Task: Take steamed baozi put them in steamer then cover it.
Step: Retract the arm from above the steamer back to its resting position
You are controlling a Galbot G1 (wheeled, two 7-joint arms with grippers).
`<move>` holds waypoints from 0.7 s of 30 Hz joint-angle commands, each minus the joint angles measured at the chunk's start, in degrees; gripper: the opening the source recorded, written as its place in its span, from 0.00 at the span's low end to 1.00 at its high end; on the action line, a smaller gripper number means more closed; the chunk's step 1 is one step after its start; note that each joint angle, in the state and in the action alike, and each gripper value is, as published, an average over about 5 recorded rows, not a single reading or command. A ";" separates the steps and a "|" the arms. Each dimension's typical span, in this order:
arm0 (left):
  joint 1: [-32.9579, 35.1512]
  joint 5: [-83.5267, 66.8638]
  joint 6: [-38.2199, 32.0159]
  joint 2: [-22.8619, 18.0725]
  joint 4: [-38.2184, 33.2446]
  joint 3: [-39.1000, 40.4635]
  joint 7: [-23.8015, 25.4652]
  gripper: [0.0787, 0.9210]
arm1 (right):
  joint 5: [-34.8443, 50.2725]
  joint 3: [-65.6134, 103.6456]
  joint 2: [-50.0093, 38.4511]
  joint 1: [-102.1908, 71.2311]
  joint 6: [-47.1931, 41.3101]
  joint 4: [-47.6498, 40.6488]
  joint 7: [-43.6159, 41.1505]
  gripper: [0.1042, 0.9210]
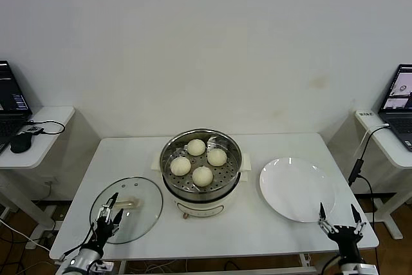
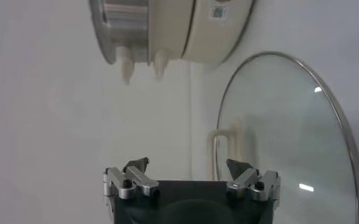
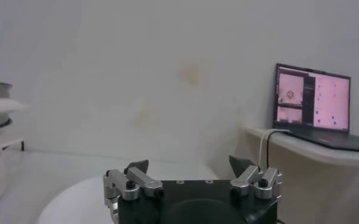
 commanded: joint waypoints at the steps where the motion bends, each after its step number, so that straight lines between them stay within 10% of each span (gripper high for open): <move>1: -6.11 1.97 0.11 0.72 3.97 1.18 0.75 0.88 | -0.78 0.90 1.09 -0.94 0.81 -0.60 0.19 0.88; 21: -13.77 2.18 0.96 -0.19 10.64 3.16 1.82 0.88 | -2.32 1.08 1.45 -1.14 1.39 -1.91 0.03 0.88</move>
